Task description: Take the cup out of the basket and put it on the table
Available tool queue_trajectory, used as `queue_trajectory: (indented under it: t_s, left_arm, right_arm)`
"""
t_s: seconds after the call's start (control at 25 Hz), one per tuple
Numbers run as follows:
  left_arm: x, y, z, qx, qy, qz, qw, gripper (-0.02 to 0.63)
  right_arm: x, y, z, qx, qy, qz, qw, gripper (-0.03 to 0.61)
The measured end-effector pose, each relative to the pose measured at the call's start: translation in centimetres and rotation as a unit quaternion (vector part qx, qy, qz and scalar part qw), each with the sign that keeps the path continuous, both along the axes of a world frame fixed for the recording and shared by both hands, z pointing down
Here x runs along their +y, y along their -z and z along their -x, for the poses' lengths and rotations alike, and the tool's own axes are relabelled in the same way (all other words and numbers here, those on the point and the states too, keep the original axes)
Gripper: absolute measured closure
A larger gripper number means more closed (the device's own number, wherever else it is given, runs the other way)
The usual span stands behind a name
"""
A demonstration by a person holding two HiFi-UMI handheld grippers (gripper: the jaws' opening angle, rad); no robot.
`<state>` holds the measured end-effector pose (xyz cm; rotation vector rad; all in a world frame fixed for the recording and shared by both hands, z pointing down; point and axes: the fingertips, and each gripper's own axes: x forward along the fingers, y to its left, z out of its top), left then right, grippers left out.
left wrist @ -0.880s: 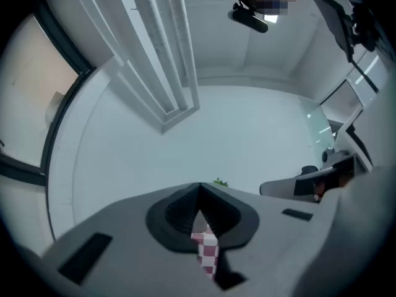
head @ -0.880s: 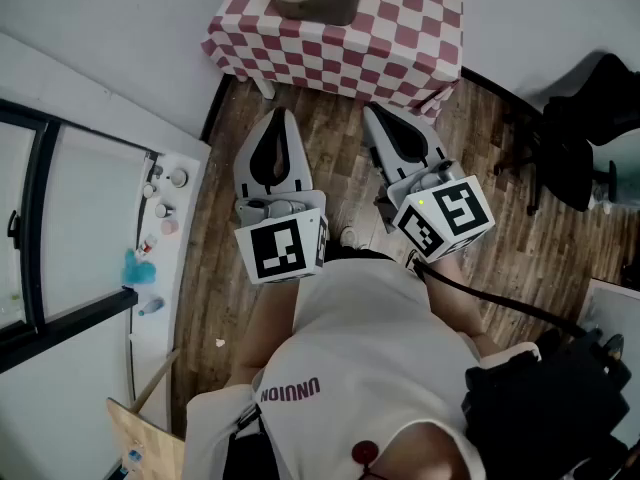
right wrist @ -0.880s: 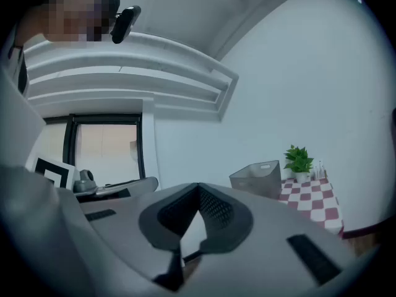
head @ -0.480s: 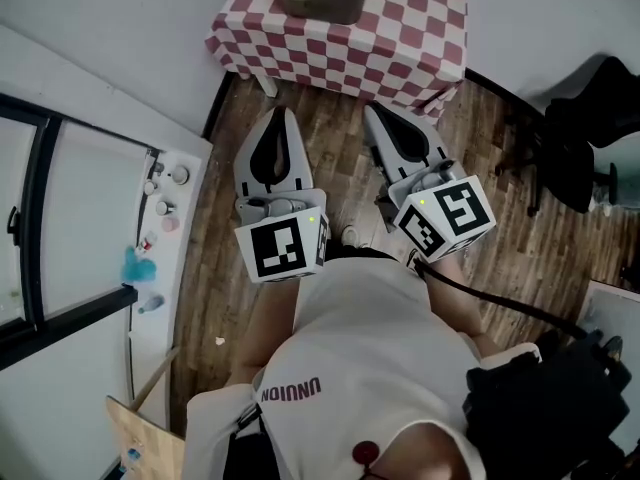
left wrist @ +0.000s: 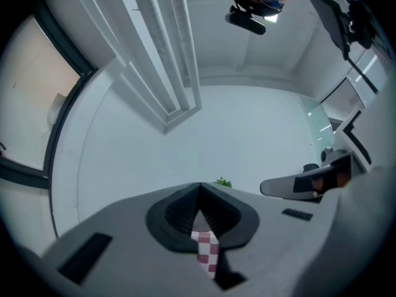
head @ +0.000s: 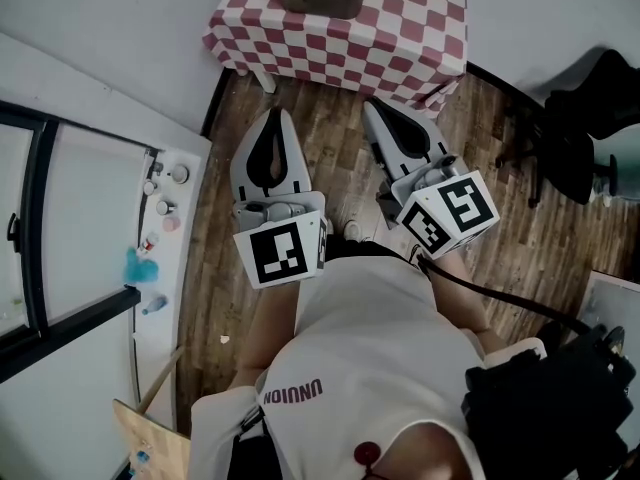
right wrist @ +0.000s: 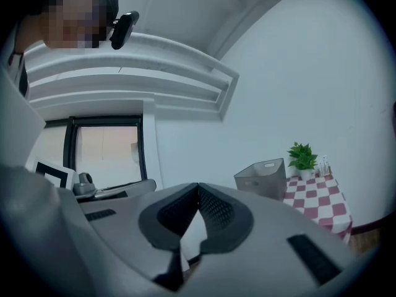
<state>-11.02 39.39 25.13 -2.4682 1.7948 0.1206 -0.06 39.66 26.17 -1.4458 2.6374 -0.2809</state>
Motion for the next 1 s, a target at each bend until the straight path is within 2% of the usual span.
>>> queue_trajectory:
  t_s: [0.28, 0.56, 0.68, 0.84, 1.0]
  left_arm:
    - [-0.6, -0.5, 3.0, 0.009, 0.006, 0.001, 0.9999, 0.603]
    - [-2.2, -1.7, 4.2, 0.02, 0.008, 0.017, 0.9996, 0.603]
    - [-3.6, -1.7, 5.0, 0.034, 0.023, 0.021, 0.9989, 0.603]
    - [-6.0, -2.2, 4.9, 0.025, 0.031, 0.017, 0.9991, 0.603]
    - [-9.4, -2.0, 4.4, 0.021, 0.038, 0.013, 0.999, 0.603]
  right_arm:
    - [-0.8, -0.2, 1.7, 0.009, -0.011, -0.009, 1.0, 0.56]
    - [-2.5, -1.0, 1.9, 0.014, -0.025, 0.0, 1.0, 0.56]
    - [-4.1, -1.0, 2.1, 0.012, -0.022, -0.002, 1.0, 0.56]
    - [-7.1, -1.0, 2.4, -0.006, -0.008, -0.003, 1.0, 0.56]
    - [-10.9, -0.6, 2.3, -0.004, 0.004, -0.01, 1.0, 0.56]
